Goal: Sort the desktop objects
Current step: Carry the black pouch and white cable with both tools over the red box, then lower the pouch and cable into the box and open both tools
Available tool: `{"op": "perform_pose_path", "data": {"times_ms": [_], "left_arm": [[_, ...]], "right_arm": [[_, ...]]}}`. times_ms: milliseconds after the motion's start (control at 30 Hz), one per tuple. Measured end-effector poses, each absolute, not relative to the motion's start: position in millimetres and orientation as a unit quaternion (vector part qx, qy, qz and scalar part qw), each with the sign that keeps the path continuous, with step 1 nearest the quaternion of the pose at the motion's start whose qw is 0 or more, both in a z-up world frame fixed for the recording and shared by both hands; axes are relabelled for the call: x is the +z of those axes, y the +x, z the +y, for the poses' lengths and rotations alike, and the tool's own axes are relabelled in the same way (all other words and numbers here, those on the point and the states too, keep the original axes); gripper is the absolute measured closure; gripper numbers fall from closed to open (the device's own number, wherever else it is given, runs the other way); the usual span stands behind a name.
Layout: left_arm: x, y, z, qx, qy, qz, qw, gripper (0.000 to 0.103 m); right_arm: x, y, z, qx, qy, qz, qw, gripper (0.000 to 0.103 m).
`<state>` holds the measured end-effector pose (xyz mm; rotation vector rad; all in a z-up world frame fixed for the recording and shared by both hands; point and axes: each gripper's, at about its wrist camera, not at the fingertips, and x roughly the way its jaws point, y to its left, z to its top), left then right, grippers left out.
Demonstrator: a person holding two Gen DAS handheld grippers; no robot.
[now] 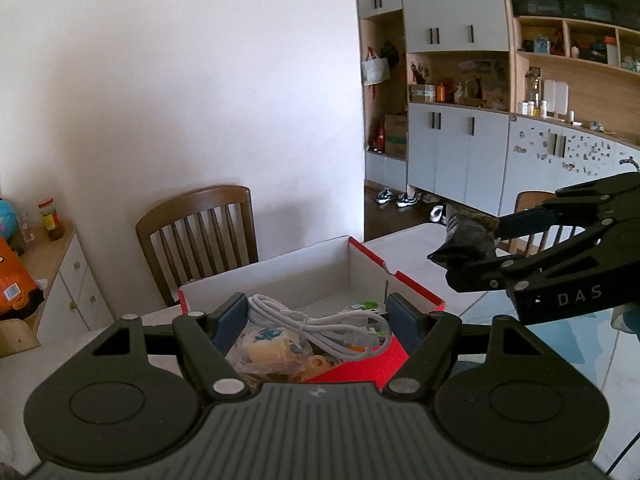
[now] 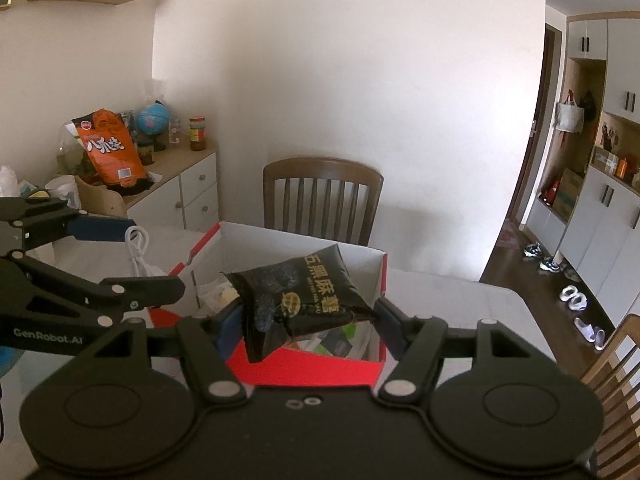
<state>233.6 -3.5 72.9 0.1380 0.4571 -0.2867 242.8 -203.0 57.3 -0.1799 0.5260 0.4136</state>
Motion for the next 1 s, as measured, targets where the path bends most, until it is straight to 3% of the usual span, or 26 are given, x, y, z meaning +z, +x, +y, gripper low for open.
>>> {"op": "perform_pose_path", "data": {"times_ms": [1000], "left_arm": [[11, 351, 2, -0.099, 0.076, 0.343, 0.931, 0.027]], "right_arm": [[6, 354, -195, 0.232, -0.086, 0.326, 0.912, 0.035]]}}
